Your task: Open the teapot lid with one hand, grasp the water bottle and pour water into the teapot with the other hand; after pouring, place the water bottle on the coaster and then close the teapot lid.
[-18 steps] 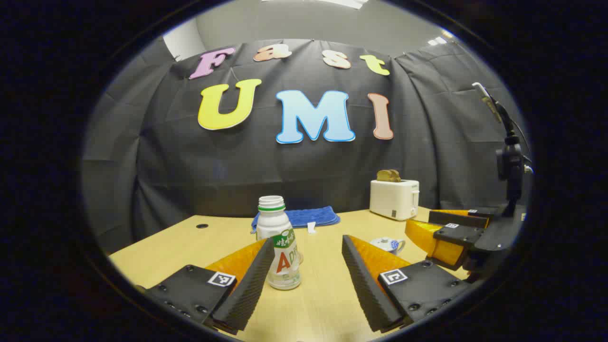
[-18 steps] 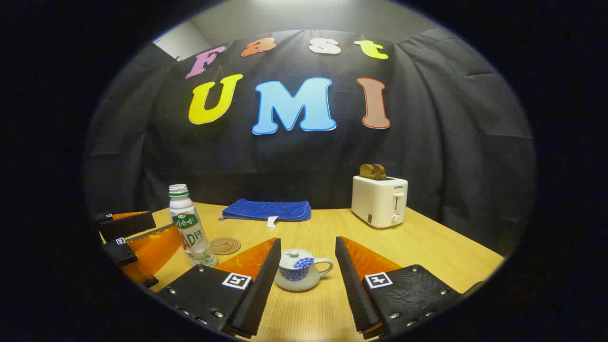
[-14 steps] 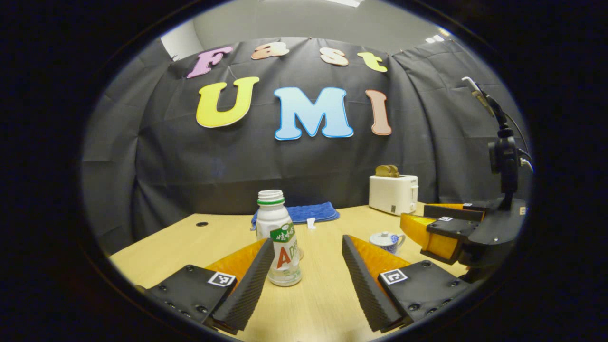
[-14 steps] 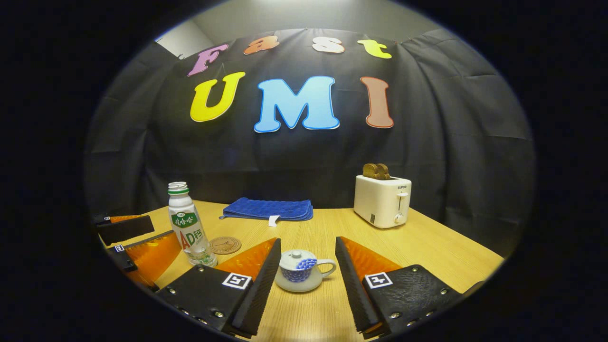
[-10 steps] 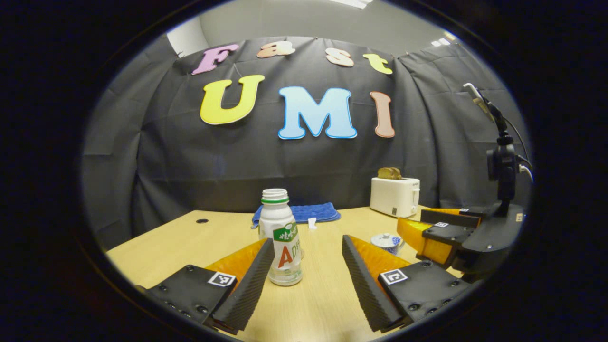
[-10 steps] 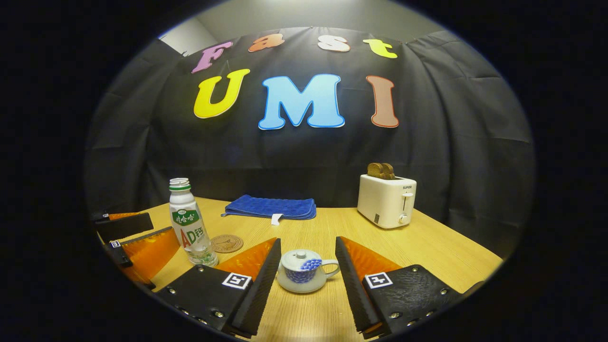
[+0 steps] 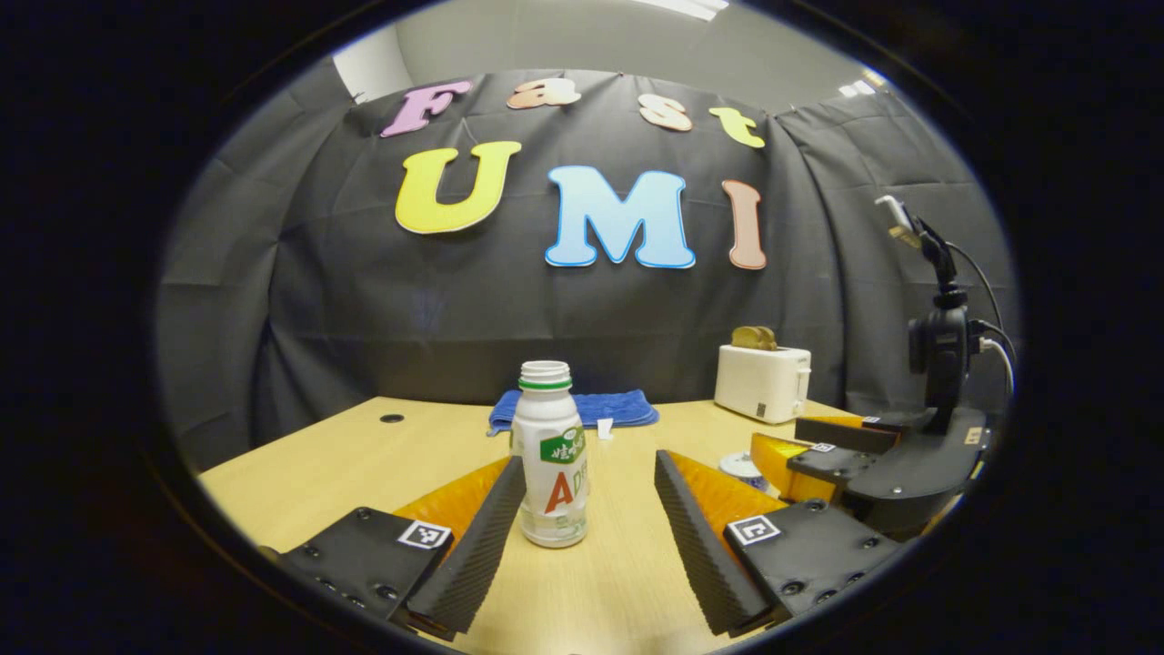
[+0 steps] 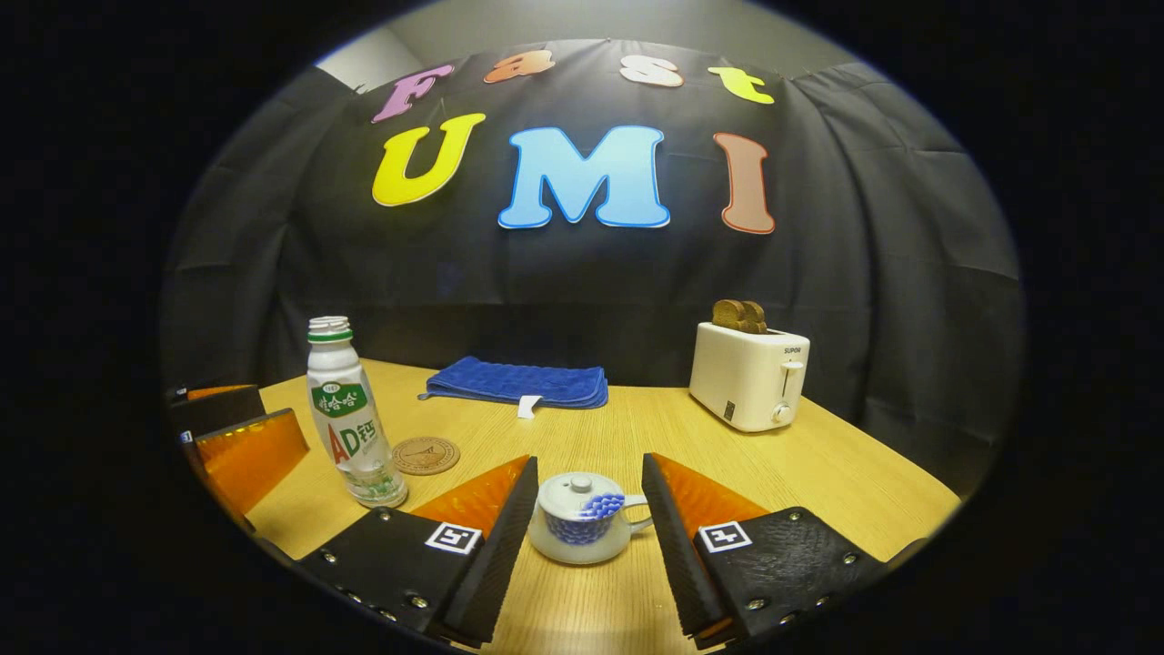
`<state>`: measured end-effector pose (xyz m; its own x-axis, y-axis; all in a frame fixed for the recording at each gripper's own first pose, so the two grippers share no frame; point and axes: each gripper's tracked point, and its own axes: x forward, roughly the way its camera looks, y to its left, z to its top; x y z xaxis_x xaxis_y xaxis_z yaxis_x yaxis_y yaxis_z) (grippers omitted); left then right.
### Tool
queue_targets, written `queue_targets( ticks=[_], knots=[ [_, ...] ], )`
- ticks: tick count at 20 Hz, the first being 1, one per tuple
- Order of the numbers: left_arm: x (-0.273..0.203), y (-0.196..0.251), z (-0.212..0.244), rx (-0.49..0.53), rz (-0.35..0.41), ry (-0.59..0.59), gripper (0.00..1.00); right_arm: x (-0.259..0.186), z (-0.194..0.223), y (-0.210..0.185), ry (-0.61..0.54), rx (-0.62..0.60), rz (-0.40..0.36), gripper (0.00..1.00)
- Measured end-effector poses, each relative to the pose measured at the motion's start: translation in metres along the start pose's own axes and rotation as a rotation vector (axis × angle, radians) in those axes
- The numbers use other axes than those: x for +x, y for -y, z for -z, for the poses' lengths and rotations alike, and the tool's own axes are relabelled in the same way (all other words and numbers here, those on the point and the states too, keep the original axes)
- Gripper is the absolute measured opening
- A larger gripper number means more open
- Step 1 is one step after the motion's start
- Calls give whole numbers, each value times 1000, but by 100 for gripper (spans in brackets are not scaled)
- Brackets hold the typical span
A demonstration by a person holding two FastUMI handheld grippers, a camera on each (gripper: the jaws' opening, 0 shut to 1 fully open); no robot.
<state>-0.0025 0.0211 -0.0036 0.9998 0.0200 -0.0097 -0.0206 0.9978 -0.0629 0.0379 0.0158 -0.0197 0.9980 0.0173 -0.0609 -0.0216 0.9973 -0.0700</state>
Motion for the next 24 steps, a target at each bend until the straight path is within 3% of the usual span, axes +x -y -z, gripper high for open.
queue_targets(
  ticks=[4, 5, 6, 14, 16, 19, 20, 22, 23, 24],
  knots=[
    [-2, -4, -2, -1, -9, 6, 100, 16, 5, 1, -36, -1, 16, 72],
    [-2, -6, -2, -2, -12, 7, 100, 27, 14, 4, -47, 8, 25, 49],
    [-2, -7, -2, -3, -15, 7, 100, 28, 14, 2, -57, 14, 19, 45],
    [-1, -9, 0, -23, -16, 3, 100, 40, 20, -7, -66, -9, -10, 45],
    [-1, -8, 2, -21, -16, 0, 100, 36, 17, -6, -72, -9, 0, 15],
    [-2, -10, -1, -22, -20, 5, 100, 39, 18, -8, -78, -59, 20, 15],
    [-2, -10, 0, -23, -19, 4, 100, 37, 15, -6, -75, -47, 26, 2],
    [-2, -13, -1, -22, -25, 6, 100, 41, 18, -6, -81, -25, 24, 2],
    [-1, -14, -3, -23, -27, 6, 89, 41, 18, -6, -83, -14, 21, 2],
    [-2, -14, 0, -25, -29, 5, 100, 41, 17, -6, -81, -2, 17, 2]
  ],
)
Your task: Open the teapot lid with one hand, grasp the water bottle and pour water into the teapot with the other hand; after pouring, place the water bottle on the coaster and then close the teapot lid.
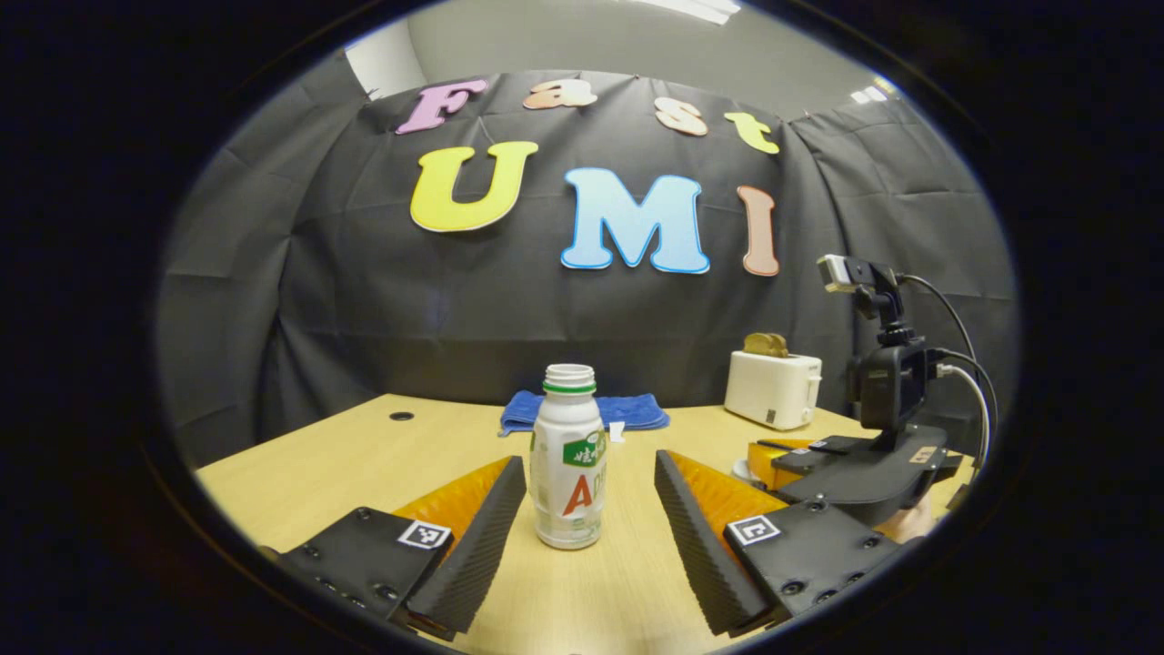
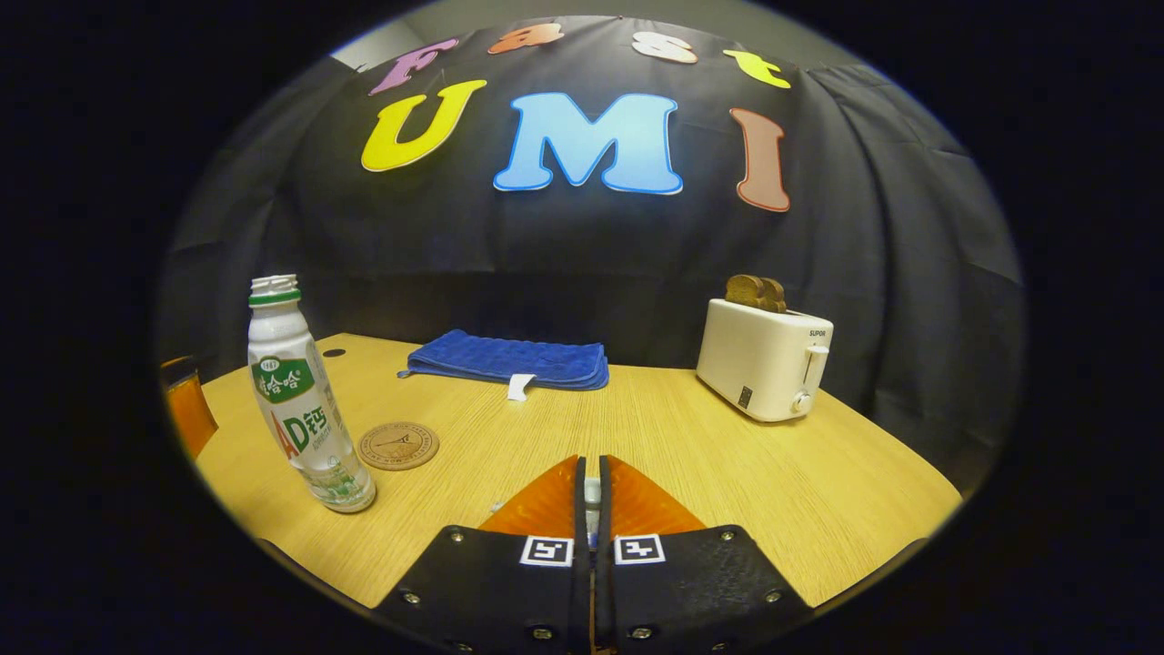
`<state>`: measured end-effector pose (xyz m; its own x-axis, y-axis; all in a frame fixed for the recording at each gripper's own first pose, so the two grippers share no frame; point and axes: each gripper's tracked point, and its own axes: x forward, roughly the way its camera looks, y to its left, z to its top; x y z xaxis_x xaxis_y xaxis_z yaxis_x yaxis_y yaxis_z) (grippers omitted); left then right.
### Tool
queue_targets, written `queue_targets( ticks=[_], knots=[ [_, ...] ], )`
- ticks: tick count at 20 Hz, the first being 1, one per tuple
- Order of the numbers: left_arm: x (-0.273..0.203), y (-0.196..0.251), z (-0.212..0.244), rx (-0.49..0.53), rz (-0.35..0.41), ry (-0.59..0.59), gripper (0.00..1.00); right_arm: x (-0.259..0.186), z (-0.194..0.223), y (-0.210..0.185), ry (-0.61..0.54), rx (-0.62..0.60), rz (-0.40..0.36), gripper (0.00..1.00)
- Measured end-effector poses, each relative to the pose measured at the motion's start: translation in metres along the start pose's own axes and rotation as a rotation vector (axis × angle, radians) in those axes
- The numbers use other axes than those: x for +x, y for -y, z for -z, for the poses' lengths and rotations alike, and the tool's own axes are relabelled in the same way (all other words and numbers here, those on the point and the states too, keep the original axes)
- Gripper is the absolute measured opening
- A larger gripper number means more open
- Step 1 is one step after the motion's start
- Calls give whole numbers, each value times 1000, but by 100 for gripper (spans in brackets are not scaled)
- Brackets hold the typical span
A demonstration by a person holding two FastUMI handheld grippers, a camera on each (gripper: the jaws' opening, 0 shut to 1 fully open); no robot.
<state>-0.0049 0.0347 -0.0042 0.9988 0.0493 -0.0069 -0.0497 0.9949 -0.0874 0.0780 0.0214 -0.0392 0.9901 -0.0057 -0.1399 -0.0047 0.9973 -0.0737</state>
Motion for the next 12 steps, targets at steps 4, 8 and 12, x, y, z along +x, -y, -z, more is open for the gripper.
queue_targets(
  ticks=[4, 8, 12],
  knots=[
    [2, -3, 4, -10, -4, -11, 100, -7, -14, 1, 27, 29, -13, 2],
    [4, -3, 10, -14, -8, -22, 100, -17, -34, 10, 74, 54, -12, 2],
    [9, -7, 18, -5, -28, -38, 100, -22, -46, 28, 111, 95, 2, 2]
  ],
)
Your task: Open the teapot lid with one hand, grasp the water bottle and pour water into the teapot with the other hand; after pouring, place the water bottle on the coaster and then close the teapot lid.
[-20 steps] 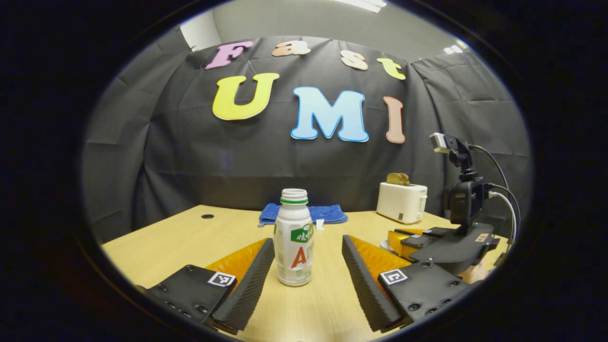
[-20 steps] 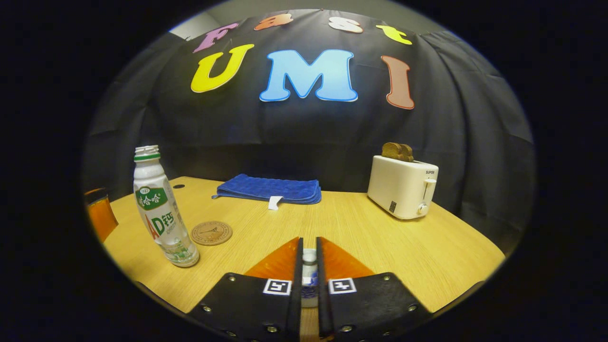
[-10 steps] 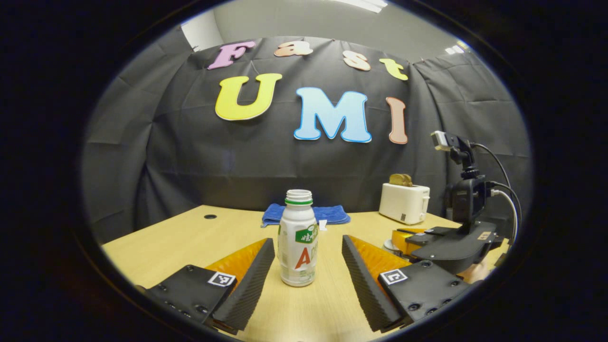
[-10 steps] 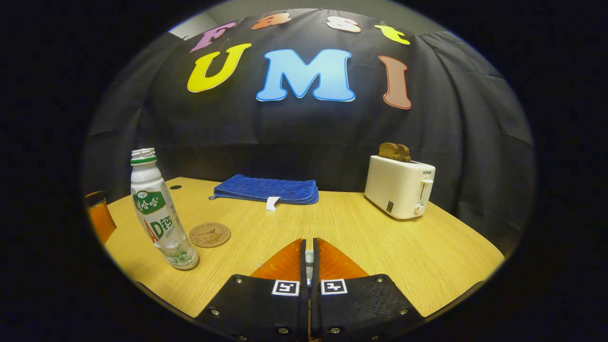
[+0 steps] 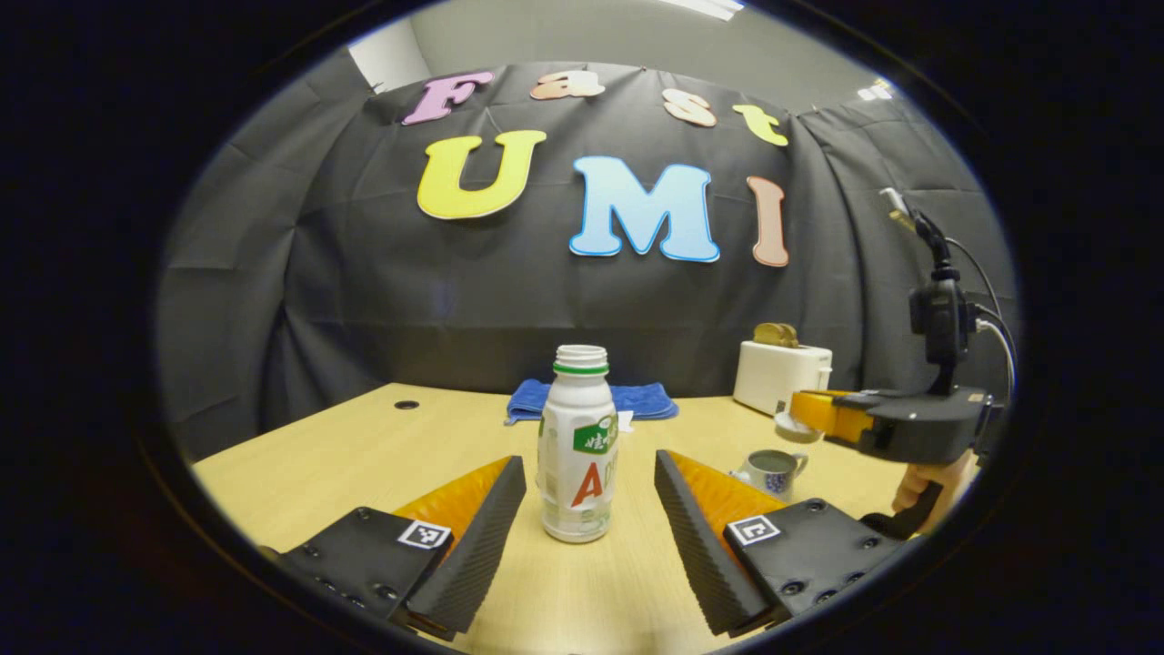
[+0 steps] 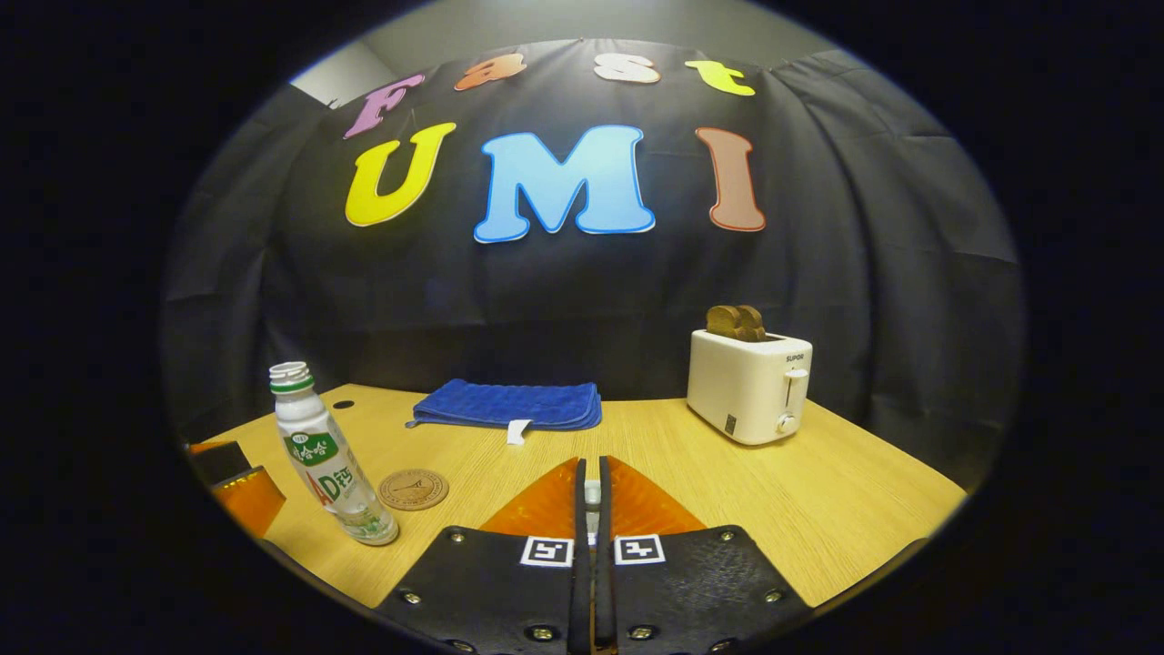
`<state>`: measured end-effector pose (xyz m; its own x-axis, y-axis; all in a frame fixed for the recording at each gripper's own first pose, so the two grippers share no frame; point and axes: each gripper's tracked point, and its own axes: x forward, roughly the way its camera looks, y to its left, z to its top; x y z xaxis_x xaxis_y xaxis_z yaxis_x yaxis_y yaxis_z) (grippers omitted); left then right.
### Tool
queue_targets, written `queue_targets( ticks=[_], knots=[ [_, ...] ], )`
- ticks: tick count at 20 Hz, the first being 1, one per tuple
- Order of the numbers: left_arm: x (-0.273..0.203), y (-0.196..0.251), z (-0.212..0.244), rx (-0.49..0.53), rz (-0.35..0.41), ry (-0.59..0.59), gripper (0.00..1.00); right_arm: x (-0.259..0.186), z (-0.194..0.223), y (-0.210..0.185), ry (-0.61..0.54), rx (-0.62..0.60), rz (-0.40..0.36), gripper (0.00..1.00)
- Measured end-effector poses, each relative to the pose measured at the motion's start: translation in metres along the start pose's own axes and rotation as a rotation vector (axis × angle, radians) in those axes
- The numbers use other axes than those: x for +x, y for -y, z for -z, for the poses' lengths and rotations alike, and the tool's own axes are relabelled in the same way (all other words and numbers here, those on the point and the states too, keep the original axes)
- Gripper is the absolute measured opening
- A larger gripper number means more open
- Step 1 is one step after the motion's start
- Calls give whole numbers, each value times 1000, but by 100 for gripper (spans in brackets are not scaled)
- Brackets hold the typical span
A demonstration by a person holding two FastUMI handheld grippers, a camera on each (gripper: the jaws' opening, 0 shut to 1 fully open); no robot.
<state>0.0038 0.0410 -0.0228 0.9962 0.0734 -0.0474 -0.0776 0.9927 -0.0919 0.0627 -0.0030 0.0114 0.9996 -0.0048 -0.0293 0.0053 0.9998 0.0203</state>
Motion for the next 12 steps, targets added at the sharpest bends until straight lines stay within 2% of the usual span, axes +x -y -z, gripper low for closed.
queue_targets(
  ticks=[7, 10, 12],
  knots=[
    [10, -6, 10, 16, -24, -23, 100, 5, -3, 42, 33, 71, 34, 2],
    [21, -10, 12, 24, -49, -21, 100, 11, 7, 58, 22, 106, 41, 2],
    [33, -7, 19, 30, -38, -45, 100, 15, 15, 63, 10, 127, 38, 2]
  ],
)
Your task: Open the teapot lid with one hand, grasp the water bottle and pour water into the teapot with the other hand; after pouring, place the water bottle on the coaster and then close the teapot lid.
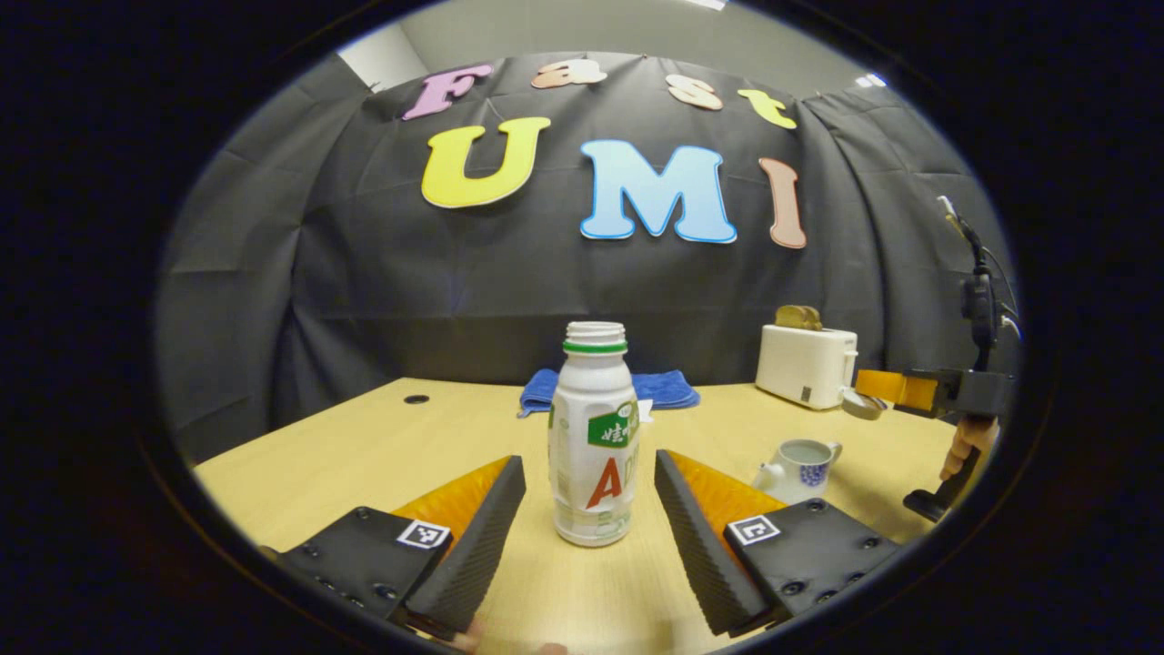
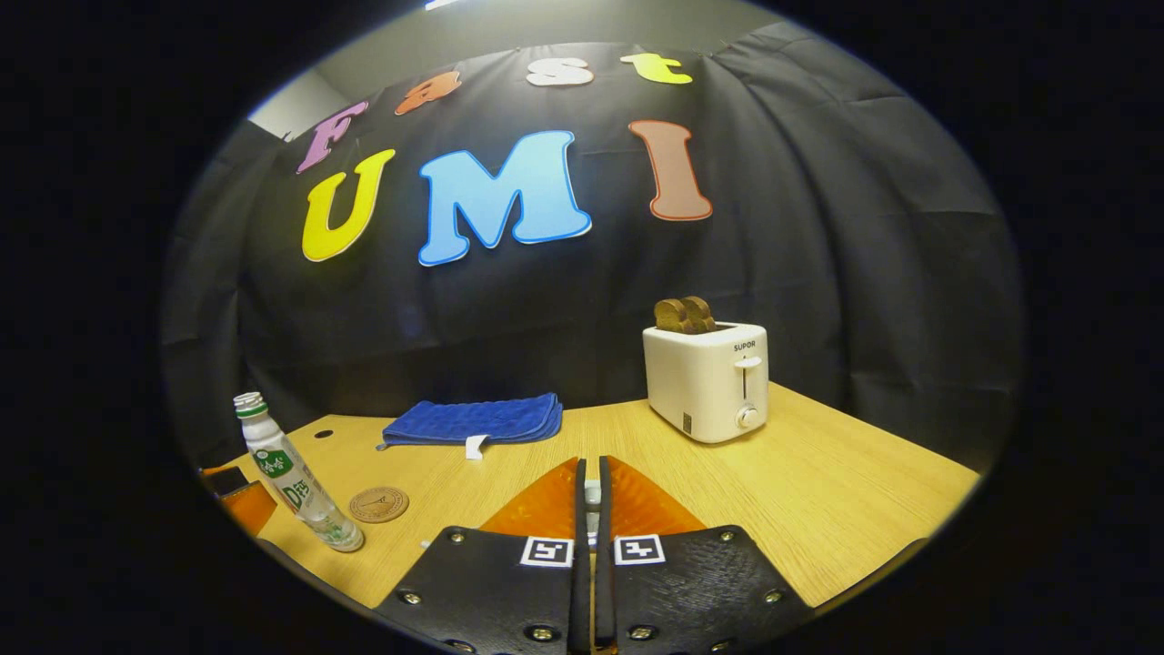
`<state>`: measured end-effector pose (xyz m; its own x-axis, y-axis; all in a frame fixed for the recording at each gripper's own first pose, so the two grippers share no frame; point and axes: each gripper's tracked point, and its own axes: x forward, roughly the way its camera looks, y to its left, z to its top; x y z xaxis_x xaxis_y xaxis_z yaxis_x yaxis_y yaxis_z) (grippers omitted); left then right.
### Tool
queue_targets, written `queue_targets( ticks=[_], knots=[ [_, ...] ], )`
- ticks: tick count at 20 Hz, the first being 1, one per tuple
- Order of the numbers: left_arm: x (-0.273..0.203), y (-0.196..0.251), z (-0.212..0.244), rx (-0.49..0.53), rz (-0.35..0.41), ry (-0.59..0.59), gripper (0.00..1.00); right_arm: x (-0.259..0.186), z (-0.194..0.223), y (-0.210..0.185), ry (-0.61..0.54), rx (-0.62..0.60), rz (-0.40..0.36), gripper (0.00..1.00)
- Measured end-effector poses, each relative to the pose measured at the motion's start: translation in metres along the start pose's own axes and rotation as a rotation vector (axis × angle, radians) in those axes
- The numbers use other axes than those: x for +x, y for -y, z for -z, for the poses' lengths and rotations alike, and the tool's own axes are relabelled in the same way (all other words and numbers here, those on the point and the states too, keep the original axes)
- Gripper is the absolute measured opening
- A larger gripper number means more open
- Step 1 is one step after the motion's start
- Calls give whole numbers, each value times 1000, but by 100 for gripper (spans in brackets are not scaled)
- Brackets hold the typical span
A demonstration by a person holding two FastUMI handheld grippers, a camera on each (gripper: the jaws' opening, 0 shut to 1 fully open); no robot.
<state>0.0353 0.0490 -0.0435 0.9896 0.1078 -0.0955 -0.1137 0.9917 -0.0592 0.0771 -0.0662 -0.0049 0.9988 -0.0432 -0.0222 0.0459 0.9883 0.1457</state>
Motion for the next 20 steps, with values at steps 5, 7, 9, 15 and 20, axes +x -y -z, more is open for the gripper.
queue_targets(
  ticks=[5, 7, 9, 15, 20],
  knots=[
    [27, -1, 21, 5, -6, -68, 100, 0, 7, 5, -14, 23, -17, 2],
    [35, -3, 27, 9, -12, -80, 100, -3, 7, 5, -10, 27, -28, 2],
    [43, -2, 29, 23, -12, -91, 93, -4, 9, 3, -16, 35, -36, 2],
    [64, -1, 27, 68, -14, -94, 95, -7, 8, 3, -12, 37, -47, 2],
    [70, 6, 25, 98, -5, -102, 84, -7, 10, 9, -17, 56, -38, 2]
  ],
)
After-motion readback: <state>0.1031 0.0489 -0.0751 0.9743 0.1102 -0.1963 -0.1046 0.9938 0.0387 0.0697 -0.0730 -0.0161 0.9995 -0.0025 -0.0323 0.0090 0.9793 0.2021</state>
